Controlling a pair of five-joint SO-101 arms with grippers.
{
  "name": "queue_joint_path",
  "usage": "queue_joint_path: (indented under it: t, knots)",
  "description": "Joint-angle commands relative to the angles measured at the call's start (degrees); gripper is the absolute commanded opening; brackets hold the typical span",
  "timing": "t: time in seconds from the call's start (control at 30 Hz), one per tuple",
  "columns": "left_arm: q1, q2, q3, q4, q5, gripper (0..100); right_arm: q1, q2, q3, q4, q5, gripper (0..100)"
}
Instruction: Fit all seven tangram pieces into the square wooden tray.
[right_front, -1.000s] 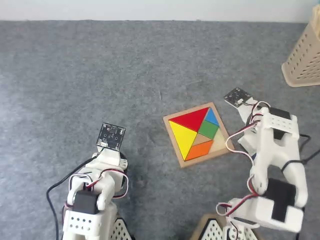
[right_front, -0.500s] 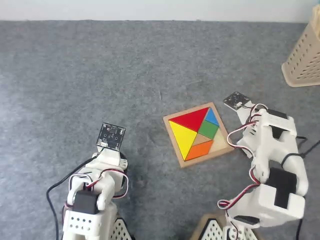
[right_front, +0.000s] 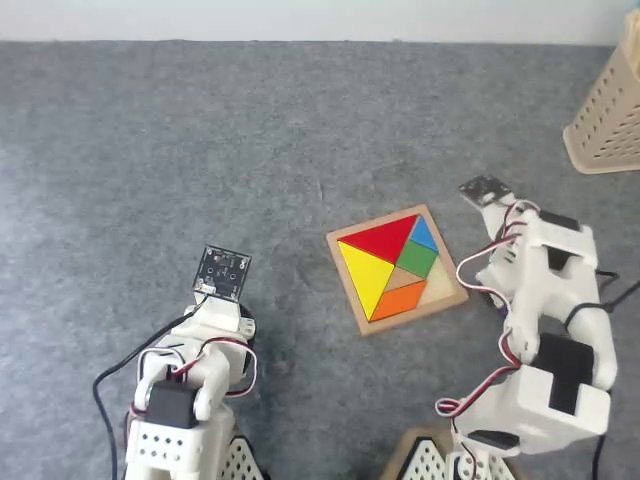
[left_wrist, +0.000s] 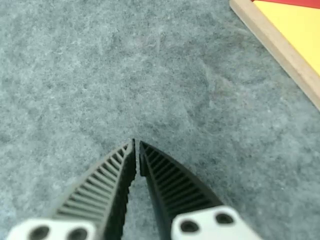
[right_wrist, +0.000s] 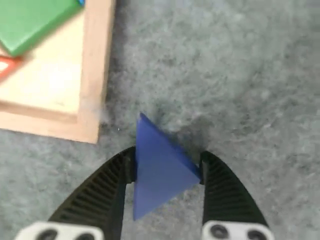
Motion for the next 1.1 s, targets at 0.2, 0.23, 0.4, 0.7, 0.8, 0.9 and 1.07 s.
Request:
queue_joint_path:
  t: [0.2, 0.23, 0.4, 0.7, 0.8, 0.9, 1.07]
  knots:
    - [0.35, -1.23, -1.1, 0.35, 0.44, 1, -6.81, -2.24, -14.42, 15.69, -15.91, 10.0]
    - [0.35, -1.23, -1.1, 0.35, 0.44, 1, -8.48, -3.38, -14.24, 15.96, -18.02, 9.9]
    - [0.35, -1.23, -1.1, 0.35, 0.44, 1, -15.34, -9.54, -10.55, 15.6, -33.05, 6.4]
    - [0.35, -1.23, -1.1, 0.35, 0.44, 1, -23.6, -3.56, -9.41, 11.65, -53.45, 11.0]
    - [0.35, -1.23, -1.1, 0.35, 0.44, 1, -23.69, 1.71, -10.55, 9.8, -59.96, 11.0]
    - [0.35, -1.23, -1.1, 0.35, 0.44, 1, -22.73, 4.97, -15.3, 15.87, -64.44, 11.7]
    - [0.35, -1.23, -1.1, 0.35, 0.44, 1, -18.07, 6.11, -17.76, 18.95, -64.79, 17.2]
